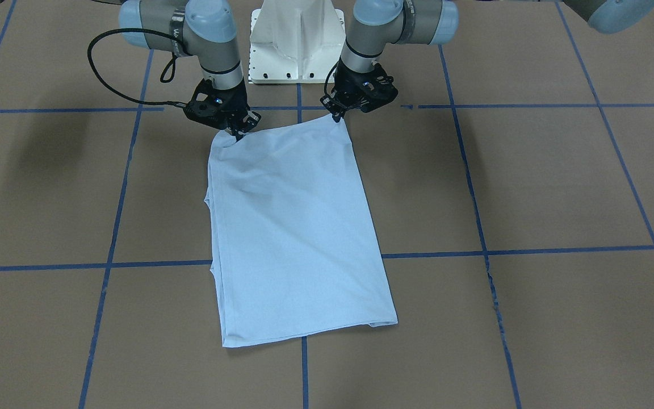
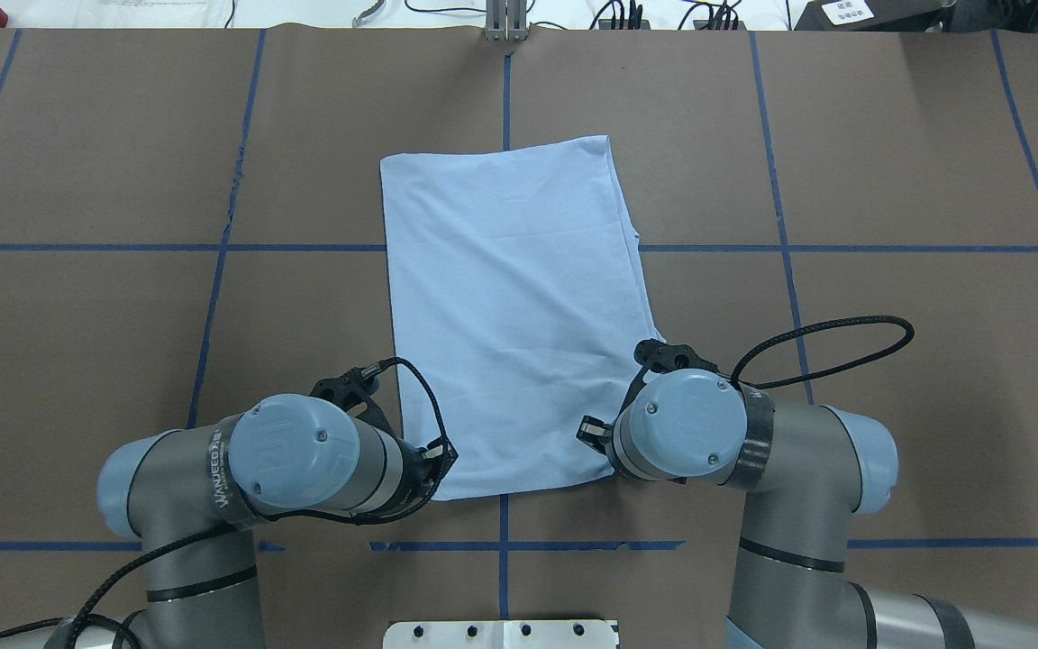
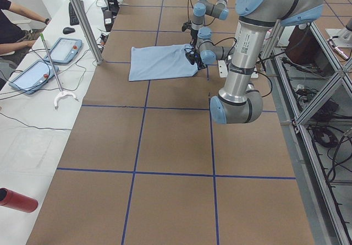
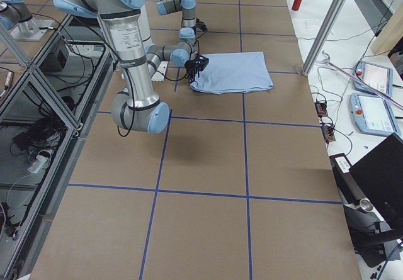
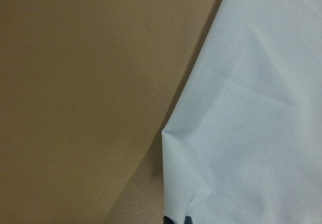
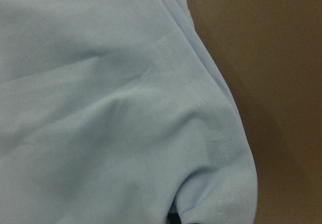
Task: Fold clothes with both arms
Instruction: 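Grasp the near edge of the shirt with both grippers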
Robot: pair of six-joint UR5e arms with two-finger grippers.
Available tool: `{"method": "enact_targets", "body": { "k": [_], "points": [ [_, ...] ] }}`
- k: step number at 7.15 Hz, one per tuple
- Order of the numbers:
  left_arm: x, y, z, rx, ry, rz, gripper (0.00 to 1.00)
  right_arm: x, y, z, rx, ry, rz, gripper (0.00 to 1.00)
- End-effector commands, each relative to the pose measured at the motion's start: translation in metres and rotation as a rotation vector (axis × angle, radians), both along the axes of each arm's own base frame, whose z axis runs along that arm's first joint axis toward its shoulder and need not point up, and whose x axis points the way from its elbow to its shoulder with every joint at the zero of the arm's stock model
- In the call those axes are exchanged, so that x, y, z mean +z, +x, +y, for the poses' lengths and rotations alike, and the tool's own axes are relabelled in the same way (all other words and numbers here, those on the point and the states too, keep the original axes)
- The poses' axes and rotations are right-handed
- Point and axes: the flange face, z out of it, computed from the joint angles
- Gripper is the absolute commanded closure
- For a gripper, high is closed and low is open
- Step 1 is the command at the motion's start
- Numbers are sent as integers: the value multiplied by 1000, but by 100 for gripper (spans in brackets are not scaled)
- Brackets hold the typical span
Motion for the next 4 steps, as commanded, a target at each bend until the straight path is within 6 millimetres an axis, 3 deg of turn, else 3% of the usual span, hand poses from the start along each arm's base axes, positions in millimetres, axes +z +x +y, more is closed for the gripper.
{"method": "enact_targets", "body": {
  "k": [1, 2, 4],
  "points": [
    [-8, -14, 9, 6, -1, -9, 100, -15, 15, 5, -21, -12, -43, 100],
    [-25, -28, 32, 38, -3, -28, 100, -24, 25, 12, -38, -16, -72, 100],
    [-54, -55, 69, 102, 10, -31, 100, -53, 38, 49, -104, -1, -142, 100]
  ]
}}
